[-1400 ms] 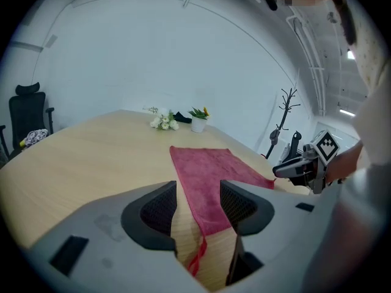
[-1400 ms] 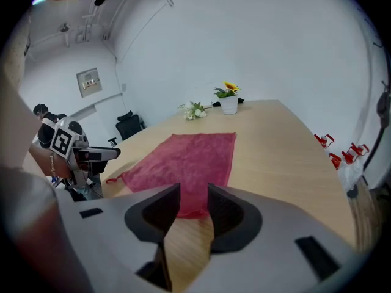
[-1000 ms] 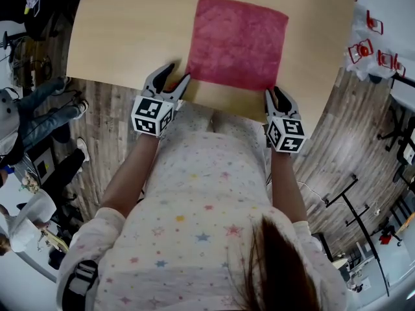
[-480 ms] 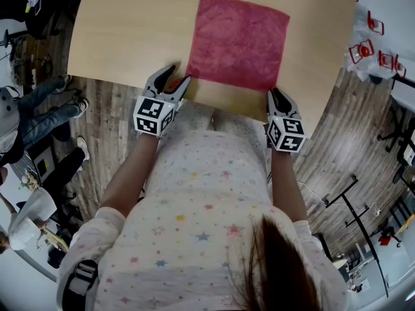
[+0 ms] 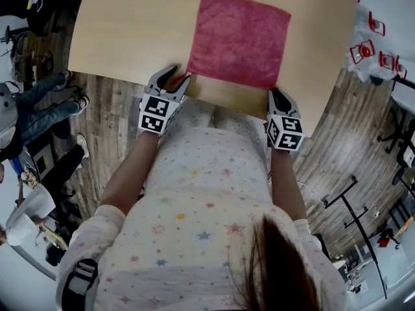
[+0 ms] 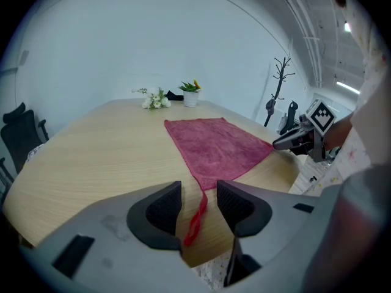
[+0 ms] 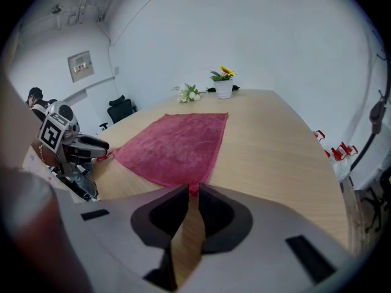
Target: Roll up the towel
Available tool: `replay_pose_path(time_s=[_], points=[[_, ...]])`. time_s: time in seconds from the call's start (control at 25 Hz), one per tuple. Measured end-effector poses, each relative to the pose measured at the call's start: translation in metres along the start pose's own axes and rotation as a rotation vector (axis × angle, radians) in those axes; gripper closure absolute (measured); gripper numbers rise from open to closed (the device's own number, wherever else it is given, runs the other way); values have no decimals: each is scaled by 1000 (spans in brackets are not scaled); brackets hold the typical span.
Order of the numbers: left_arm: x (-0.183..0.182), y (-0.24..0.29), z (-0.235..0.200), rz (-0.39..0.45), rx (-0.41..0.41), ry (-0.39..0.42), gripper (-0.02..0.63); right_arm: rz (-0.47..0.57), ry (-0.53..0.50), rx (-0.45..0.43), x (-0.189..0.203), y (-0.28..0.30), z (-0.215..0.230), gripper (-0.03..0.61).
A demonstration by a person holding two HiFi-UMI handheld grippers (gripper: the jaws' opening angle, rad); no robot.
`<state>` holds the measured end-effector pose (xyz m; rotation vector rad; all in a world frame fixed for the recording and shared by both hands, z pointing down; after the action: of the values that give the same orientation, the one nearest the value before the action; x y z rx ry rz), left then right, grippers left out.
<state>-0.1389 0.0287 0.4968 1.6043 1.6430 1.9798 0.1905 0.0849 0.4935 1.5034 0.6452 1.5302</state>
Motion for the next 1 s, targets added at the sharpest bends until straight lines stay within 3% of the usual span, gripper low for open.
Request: replay_pose_path(time_s=[0.44,0.8,1.0], points=[[5,4,0,-101,-25,79,494,-1,-11,-2,-2,3,-3,548],[6,5,4,-127,-18,86,578,0,-17,-3,-1,0,-1,560],[12,2,6,-140,-15,81,592,3,-21,-5,1,-2,-2,563]])
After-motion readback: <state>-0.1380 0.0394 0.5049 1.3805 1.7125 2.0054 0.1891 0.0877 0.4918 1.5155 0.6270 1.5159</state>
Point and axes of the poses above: the fingertips, and each gripper's own axes: y forward along the fingers, z to its right, x out of its underside, the point moved 7 cm from there along -y, backward along the fingers, and after that the axes turned 8 degrees about -z, right-handed, at the moved point
